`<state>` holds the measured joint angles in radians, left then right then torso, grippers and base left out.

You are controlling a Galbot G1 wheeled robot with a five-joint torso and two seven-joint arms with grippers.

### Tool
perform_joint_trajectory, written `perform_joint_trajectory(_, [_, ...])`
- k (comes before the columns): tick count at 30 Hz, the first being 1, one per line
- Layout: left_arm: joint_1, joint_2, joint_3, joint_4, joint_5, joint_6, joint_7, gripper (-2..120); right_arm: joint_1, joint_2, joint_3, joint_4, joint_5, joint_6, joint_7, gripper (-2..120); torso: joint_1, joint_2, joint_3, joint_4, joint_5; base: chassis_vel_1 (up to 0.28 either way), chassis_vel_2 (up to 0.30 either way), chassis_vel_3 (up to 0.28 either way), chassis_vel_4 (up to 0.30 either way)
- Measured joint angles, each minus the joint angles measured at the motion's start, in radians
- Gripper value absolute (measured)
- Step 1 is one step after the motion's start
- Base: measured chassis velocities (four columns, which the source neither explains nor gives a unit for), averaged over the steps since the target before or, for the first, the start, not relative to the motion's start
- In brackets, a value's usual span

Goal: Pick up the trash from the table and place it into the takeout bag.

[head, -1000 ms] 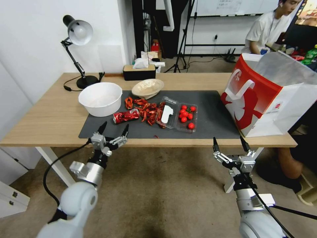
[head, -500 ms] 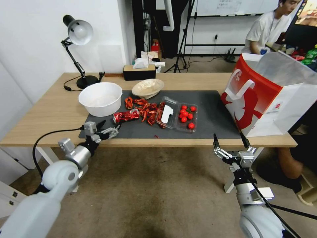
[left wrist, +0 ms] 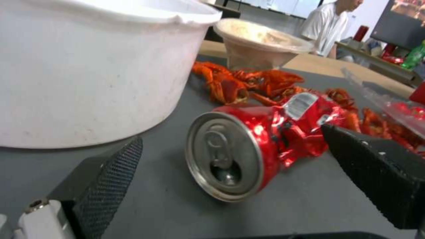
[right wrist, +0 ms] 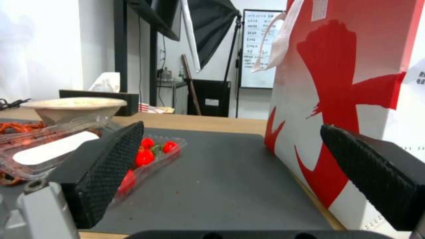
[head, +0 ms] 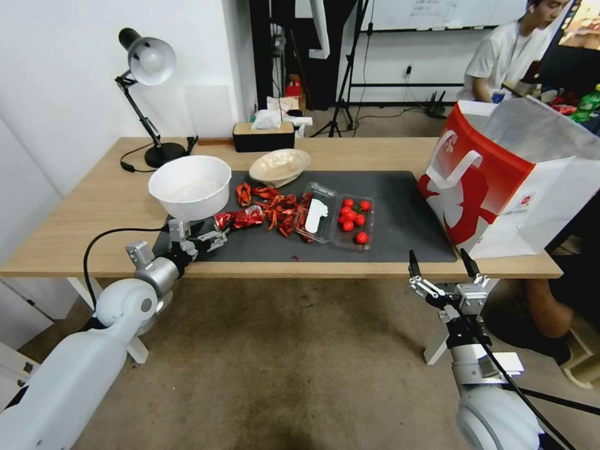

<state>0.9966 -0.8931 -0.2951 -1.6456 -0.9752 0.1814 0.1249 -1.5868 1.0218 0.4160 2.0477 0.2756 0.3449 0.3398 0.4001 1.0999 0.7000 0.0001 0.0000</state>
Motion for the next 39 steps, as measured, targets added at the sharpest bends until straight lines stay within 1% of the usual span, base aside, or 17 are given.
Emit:
perform_joint_trajectory(3, [-0.023, 0.006, 0.023, 0.015, 0.0, 0.001, 0.0, 99, 0.002, 0.0, 0.0, 0.002, 0.0, -0.004, 0.002, 100, 0.0, 0.0, 0.0, -0.0001, 0.0, 0.0, 0.0, 0.0, 0.0])
perform_joint_trajectory(7, [-0.041, 0.007, 0.043, 0.026, 0.0, 0.007, 0.0, 93, 0.005, 0.0, 0.0, 0.003, 0.001, -0.006, 0.004, 100, 0.0, 0.0, 0.0, -0.0001, 0.0, 0.0, 0.0, 0.0, 0.0])
perform_joint_trajectory(10, [-0.053, 0.009, 0.057, 0.034, 0.0, 0.009, 0.0, 93, 0.005, 0.001, 0.001, 0.004, 0.001, -0.007, 0.005, 100, 0.0, 0.0, 0.0, 0.0, -0.0001, 0.0, 0.0, 0.0, 0.0])
perform_joint_trajectory(11, [-0.058, 0.01, 0.063, 0.035, 0.0, 0.011, 0.0, 87, 0.005, 0.001, 0.002, 0.004, 0.001, -0.007, 0.006, 100, 0.0, 0.0, 0.0, 0.0, 0.0, 0.0, 0.0, 0.0, 0.0])
perform_joint_trajectory(12, [-0.058, 0.01, 0.063, 0.035, 0.0, 0.011, 0.0, 87, 0.005, 0.001, 0.002, 0.004, 0.001, -0.007, 0.006, 100, 0.0, 0.0, 0.0, 0.0, 0.0, 0.0, 0.0, 0.0, 0.0])
perform_joint_trajectory(13, [-0.062, 0.011, 0.067, 0.037, -0.001, 0.012, 0.0, 84, 0.005, 0.002, 0.003, 0.004, 0.001, -0.007, 0.007, 100, 0.0, 0.0, 0.0, -0.0001, -0.0001, 0.0, 0.0, 0.0, 0.0])
perform_joint_trajectory(15, [-0.069, 0.014, 0.076, 0.039, -0.001, 0.013, 0.0, 74, 0.004, 0.002, 0.004, 0.004, 0.001, -0.007, 0.008, 100, 0.0, 0.0, 0.0, -0.0001, 0.0001, 0.0, 0.0, 0.0, 0.0])
perform_joint_trajectory(16, [-0.069, 0.014, 0.076, 0.039, -0.001, 0.013, 0.0, 74, 0.004, 0.002, 0.004, 0.004, 0.001, -0.007, 0.008, 100, 0.0, 0.0, 0.0, -0.0001, 0.0001, 0.0, 0.0, 0.0, 0.0])
perform_joint_trajectory(17, [-0.071, 0.014, 0.078, 0.04, -0.001, 0.014, 0.0, 71, 0.004, 0.002, 0.004, 0.004, 0.001, -0.007, 0.008, 100, 0.0, 0.0, 0.0, -0.0001, 0.0, 0.0, 0.0, 0.0, 0.0])
perform_joint_trajectory(18, [-0.072, 0.015, 0.08, 0.04, -0.002, 0.015, 0.0, 64, 0.005, 0.003, 0.004, 0.004, 0.001, -0.007, 0.008, 100, 0.0, 0.0, 0.0, -0.0001, -0.0001, 0.0, 0.0, 0.0, 0.0])
perform_joint_trajectory(20, [-0.073, 0.017, 0.081, 0.04, -0.002, 0.015, 0.0, 57, 0.005, 0.003, 0.004, 0.004, 0.001, -0.008, 0.008, 100, 0.0, 0.0, 0.0, -0.0001, 0.0, 0.0, 0.0, 0.0, 0.0])
perform_joint_trajectory(21, [-0.073, 0.017, 0.081, 0.04, -0.002, 0.015, 0.0, 57, 0.005, 0.003, 0.004, 0.004, 0.001, -0.008, 0.008, 100, 0.0, 0.0, 0.0, -0.0001, 0.0, 0.0, 0.0, 0.0, 0.0])
perform_joint_trajectory(22, [-0.072, 0.019, 0.081, 0.04, -0.002, 0.014, 0.002, 51, 0.007, 0.004, 0.004, 0.003, 0.001, -0.008, 0.008, 100, 0.0, 0.0, 0.0, -0.0001, 0.0, 0.0, 0.0, 0.0, 0.0])
perform_joint_trajectory(23, [-0.071, 0.02, 0.081, 0.04, -0.002, 0.014, 0.004, 49, 0.008, 0.004, 0.004, 0.003, 0.0, -0.008, 0.008, 100, 0.0, 0.0, 0.0, 0.0, 0.0, 0.0, 0.0, 0.0, 0.0])
perform_joint_trajectory(33, [-0.06, 0.026, 0.078, 0.03, -0.003, 0.01, 0.019, 49, 0.011, 0.004, 0.0, 0.003, -0.001, -0.011, 0.009, 100, 0.0, 0.0, 0.0, -0.0001, -0.0001, 0.0, 0.0, 0.0, 0.0])
perform_joint_trajectory(37, [-0.043, 0.03, 0.061, 0.004, -0.002, 0.001, 0.022, 49, 0.011, 0.005, -0.001, 0.003, -0.001, -0.011, 0.009, 100, 0.0, 0.0, 0.0, -0.0001, -0.0001, 0.0, 0.0, 0.0, 0.0])
perform_joint_trajectory(39, [-0.018, 0.037, 0.028, -0.043, -0.005, -0.007, 0.025, 49, 0.011, 0.006, -0.003, 0.004, -0.002, -0.011, 0.009, 100, 0.0, 0.0, 0.0, -0.0001, -0.0001, 0.0, 0.0, 0.0, 0.0])
